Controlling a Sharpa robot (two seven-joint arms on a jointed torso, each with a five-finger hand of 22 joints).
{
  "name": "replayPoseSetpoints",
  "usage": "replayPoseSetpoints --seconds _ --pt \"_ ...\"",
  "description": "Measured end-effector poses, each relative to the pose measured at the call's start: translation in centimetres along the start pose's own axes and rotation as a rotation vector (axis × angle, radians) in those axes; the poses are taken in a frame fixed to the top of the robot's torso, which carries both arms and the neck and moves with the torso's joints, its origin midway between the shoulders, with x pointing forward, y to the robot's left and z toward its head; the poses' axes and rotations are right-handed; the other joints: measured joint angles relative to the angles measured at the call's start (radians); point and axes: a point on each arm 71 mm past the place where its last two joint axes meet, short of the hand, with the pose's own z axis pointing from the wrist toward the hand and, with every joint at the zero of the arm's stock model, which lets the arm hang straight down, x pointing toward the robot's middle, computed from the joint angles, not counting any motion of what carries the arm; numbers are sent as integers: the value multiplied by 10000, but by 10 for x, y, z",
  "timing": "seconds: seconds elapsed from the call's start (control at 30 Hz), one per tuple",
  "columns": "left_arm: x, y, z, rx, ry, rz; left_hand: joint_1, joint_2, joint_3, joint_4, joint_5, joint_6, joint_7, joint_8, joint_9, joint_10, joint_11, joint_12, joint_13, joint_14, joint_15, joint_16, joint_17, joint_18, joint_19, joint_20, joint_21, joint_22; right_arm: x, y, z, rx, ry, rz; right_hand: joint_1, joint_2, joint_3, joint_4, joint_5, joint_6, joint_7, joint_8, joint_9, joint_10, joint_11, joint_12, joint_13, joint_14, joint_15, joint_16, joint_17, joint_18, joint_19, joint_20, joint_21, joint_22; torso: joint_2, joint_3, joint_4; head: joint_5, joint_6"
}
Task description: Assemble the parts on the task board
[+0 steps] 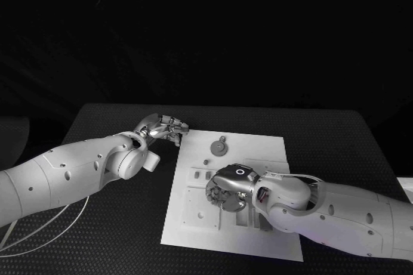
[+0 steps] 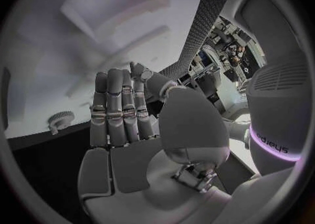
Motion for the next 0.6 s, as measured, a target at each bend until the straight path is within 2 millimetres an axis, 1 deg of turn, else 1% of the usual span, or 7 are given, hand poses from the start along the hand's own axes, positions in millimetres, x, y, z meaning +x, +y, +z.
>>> replayPoseSetpoints --seconds 0.6 --pt "0 0 0 2 12 -5 0 0 0 0 0 0 0 0 1 2 -2 0 -7 0 0 0 8 0 -2 2 0 -2 2 0 2 -11 174 -192 0 0 -26 -26 0 -18 -17 -13 43 0 0 1 19 -1 30 0 0 0 0 0 0 9 0 0 -1 7 -37"
